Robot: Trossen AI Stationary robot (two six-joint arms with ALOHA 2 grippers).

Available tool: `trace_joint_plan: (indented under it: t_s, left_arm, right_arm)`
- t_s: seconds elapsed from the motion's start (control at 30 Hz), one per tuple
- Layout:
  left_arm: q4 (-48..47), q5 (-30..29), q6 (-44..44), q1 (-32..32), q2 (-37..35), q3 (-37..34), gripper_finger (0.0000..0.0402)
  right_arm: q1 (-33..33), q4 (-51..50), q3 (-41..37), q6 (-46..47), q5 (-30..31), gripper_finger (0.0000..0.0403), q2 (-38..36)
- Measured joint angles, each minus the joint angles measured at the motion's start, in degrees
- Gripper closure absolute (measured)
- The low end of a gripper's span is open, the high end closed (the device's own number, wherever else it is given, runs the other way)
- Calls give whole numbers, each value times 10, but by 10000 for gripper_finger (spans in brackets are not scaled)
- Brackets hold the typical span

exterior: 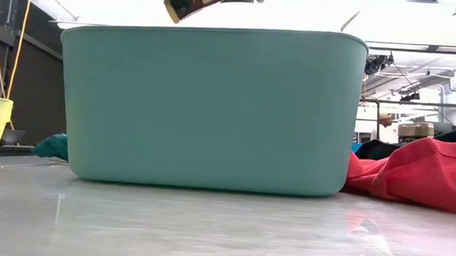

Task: Sort spices by type
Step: Put the top yellow seasoning bottle into the yellow bin

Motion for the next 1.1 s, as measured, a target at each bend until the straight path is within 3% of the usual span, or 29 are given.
trace_joint_plan:
  t_s: [0.4, 0.57, 0.77, 1.1]
  left_arm:
    - [21, 1, 5, -2, 9, 0, 236]
    - [21, 1, 6, -4, 9, 0, 236]
    - [20, 15, 6, -4, 9, 0, 235]
    - [43, -11, 6, -5, 10, 1, 175]
  right_arm:
    - [5, 28, 0, -2, -6, 30, 29]
    - [5, 33, 0, -3, -6, 81, 29]
    - [5, 31, 0, -21, -7, 188, 29]
    - [-3, 30, 0, -43, -5, 195, 22]
